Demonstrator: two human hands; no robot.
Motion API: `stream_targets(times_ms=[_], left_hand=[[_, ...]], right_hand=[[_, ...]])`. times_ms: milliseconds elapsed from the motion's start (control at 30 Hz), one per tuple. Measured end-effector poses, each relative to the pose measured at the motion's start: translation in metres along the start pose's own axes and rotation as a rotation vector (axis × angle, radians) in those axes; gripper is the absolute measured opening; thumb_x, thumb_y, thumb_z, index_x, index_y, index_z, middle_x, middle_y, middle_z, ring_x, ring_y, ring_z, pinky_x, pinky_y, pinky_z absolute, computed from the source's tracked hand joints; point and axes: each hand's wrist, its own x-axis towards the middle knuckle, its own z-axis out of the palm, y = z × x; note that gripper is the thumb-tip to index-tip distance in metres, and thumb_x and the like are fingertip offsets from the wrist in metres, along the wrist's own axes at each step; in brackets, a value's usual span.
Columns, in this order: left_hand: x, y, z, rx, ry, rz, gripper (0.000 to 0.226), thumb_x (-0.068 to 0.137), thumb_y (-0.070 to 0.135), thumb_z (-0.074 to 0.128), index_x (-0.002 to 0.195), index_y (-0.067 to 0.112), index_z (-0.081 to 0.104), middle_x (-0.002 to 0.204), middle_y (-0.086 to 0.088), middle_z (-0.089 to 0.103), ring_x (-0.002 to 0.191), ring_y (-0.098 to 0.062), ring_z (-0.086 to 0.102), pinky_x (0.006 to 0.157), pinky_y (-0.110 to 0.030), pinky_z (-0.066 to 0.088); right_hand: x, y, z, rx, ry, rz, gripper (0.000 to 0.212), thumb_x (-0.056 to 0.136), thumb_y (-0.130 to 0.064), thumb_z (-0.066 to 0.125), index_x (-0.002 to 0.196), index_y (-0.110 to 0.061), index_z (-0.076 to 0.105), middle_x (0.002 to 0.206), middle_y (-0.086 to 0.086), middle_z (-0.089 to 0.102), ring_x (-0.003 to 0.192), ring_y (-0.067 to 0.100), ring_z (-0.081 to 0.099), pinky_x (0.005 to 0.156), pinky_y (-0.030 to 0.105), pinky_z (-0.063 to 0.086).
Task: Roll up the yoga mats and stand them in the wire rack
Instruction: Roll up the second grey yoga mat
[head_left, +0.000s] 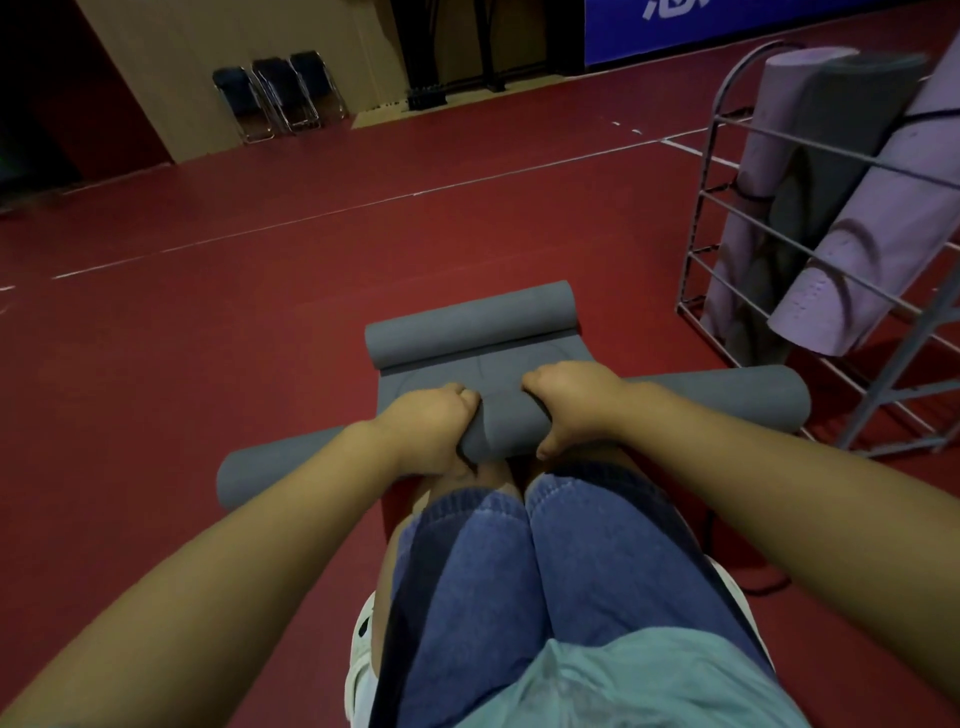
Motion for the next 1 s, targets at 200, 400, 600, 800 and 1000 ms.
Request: stream_targets(times_ms=[200, 400, 600, 800, 1000], left_hand=[[-0.003, -0.012, -0.031, -0.019, 0.104, 0.004, 0.06, 0.069, 0.051, 0.072, 0.116, 0.018, 0.056, 0.11, -0.003, 0.061, 0.098, -0.024, 0.061, 0.077, -0.034, 0.047], [-0.039, -0.007, -0.107, -0.048, 0.044, 0.059, 0.062, 0.063, 0.052, 0.075, 0.116, 0.025, 0.058, 0.102, 0.005, 0.065, 0.088, -0.016, 0.06, 0.076, -0.033, 0.049], [-0.094, 0.032, -0.1, -0.061, 0.022, 0.18, 0.054, 0.062, 0.06, 0.072, 0.104, 0.028, 0.061, 0.093, 0.008, 0.065, 0.082, -0.013, 0.06, 0.071, -0.03, 0.048], [-0.09, 0.048, -0.03, -0.21, -0.165, 0.181, 0.058, 0.061, 0.059, 0.075, 0.104, 0.023, 0.061, 0.095, 0.003, 0.066, 0.086, -0.018, 0.06, 0.072, -0.032, 0.047], [-0.069, 0.026, -0.018, -0.577, -0.337, 0.137, 0.052, 0.06, 0.045, 0.085, 0.105, 0.023, 0.069, 0.094, 0.012, 0.07, 0.085, -0.003, 0.063, 0.074, -0.02, 0.049]], right_hand=[[-0.001, 0.012, -0.033, 0.018, 0.036, -0.045, 0.067, 0.066, -0.053, 0.077, 0.119, -0.019, 0.056, 0.115, 0.003, 0.061, 0.102, 0.023, 0.057, 0.075, 0.032, 0.045], [-0.044, 0.008, -0.097, 0.147, -0.015, -0.1, 0.062, 0.062, -0.058, 0.077, 0.112, -0.025, 0.061, 0.103, -0.006, 0.064, 0.091, 0.012, 0.057, 0.079, 0.035, 0.051], [-0.109, -0.014, -0.081, 0.221, -0.09, -0.176, 0.052, 0.059, -0.061, 0.076, 0.096, -0.028, 0.061, 0.087, -0.011, 0.063, 0.076, 0.006, 0.058, 0.069, 0.034, 0.052], [-0.11, -0.025, -0.015, 0.319, -0.257, -0.141, 0.053, 0.058, -0.056, 0.081, 0.094, -0.022, 0.064, 0.089, -0.007, 0.064, 0.079, 0.01, 0.06, 0.074, 0.037, 0.053], [-0.082, -0.018, -0.023, 0.396, -0.442, -0.099, 0.05, 0.055, -0.053, 0.085, 0.094, -0.026, 0.067, 0.087, -0.015, 0.066, 0.081, 0.006, 0.062, 0.074, 0.028, 0.053]])
